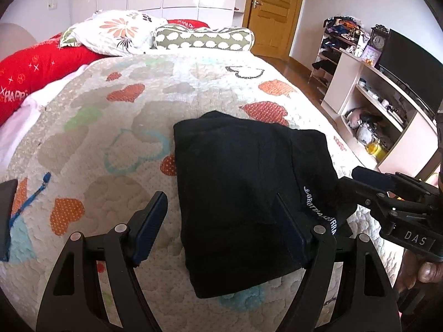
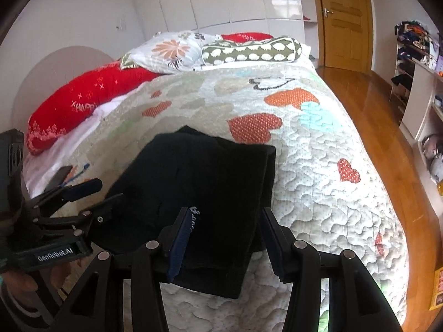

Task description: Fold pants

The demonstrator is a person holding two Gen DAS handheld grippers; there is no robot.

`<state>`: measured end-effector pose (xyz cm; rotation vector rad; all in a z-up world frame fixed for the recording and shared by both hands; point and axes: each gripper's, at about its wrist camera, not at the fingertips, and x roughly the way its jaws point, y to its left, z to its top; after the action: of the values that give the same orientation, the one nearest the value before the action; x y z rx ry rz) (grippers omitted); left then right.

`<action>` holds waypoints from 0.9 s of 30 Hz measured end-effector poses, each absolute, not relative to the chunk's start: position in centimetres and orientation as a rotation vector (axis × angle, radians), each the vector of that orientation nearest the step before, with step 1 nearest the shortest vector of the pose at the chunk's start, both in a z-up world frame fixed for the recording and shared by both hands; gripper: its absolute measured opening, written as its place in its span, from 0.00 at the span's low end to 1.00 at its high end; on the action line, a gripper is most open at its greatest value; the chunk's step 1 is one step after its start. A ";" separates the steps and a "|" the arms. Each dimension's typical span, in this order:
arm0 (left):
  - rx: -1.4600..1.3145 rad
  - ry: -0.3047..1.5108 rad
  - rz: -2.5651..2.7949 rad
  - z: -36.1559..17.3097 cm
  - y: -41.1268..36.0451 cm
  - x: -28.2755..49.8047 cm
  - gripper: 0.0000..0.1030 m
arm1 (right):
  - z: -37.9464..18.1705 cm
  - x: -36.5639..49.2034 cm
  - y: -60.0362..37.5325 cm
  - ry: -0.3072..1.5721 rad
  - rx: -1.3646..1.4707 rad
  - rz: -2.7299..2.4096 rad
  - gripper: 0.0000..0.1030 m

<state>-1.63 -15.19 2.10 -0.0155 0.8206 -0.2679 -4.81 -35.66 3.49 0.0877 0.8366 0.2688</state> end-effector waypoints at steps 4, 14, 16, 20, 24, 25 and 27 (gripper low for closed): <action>-0.018 0.811 -0.264 2.3 -15.1 -1.4 0.76 | 3.7 -4.5 -35.4 0.847 0.090 0.261 0.49; -0.022 0.875 -0.262 1.3 -15.0 -0.6 0.76 | 3.0 -3.6 -35.8 0.864 0.121 0.263 0.50; -0.034 0.892 -0.256 1.2 -14.8 -0.6 0.76 | 2.8 -3.6 -35.6 0.873 0.115 0.263 0.50; -0.040 0.909 -0.261 1.2 -14.6 -0.9 0.76 | 2.9 -3.7 -35.6 0.875 0.110 0.269 0.50; -0.056 0.929 -0.271 1.1 -14.5 -1.1 0.76 | 3.2 -4.2 -35.3 0.868 0.105 0.279 0.50; -0.057 0.930 -0.263 1.1 -14.5 -1.0 0.76 | 3.2 -4.2 -35.3 0.867 0.104 0.281 0.50; -0.048 0.927 -0.249 1.1 -14.4 -1.0 0.76 | 3.2 -4.2 -35.3 0.866 0.101 0.283 0.50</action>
<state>-1.02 -14.41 1.13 -0.0478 0.9266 -0.2489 -4.18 -35.27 3.24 0.1008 0.8658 0.2832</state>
